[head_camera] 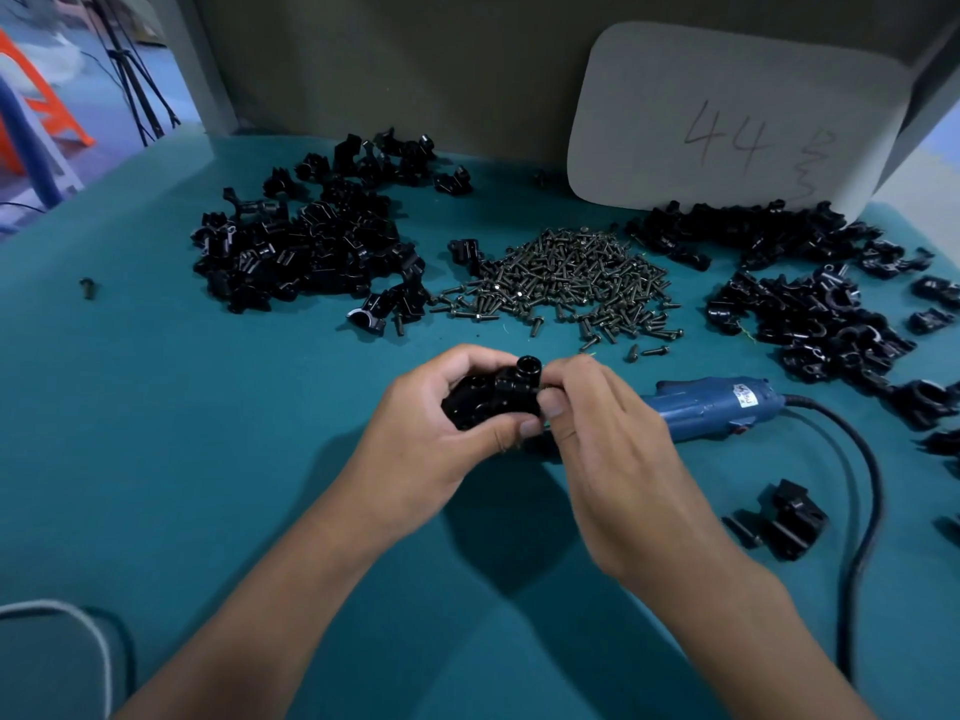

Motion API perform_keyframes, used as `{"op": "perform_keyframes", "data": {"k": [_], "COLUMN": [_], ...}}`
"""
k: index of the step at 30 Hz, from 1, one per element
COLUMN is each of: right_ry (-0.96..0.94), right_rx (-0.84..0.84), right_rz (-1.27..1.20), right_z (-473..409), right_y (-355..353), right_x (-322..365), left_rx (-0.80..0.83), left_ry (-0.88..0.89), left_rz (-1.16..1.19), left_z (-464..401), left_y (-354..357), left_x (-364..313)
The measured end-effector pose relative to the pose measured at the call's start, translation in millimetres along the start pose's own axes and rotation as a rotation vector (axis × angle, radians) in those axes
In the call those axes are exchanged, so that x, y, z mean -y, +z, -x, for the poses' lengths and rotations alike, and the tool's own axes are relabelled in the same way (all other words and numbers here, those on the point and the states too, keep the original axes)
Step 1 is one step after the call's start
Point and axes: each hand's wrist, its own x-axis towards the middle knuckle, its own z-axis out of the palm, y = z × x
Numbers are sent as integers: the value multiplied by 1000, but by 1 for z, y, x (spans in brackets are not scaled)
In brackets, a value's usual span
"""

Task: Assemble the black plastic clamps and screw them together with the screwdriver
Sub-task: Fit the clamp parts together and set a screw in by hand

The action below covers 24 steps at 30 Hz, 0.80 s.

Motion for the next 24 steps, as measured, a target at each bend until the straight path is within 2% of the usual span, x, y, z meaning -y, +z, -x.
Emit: {"op": "perform_keyframes", "data": {"k": [7,12,16,20,24], "right_ry": [90,44,1,-9,124], "right_rx": [-17,-37,24,15,-38], "right_rz": [96,32,81,128,75], "right_z": [-4,-2,-4,-4,-5], "right_y": [-4,-10,-11,-5,1], "right_x": [2,-3,-10,-9,-3], "left_rx": [9,10,28,44,47], "left_ry": [6,-22,-6,-6,3], "left_rz": [-57,-45,-83,-101,-122], "left_z": [2,1,2,3,4], "left_y": [4,5,5,4,5], "left_x": [-3,-3,-4,-4,-4]}}
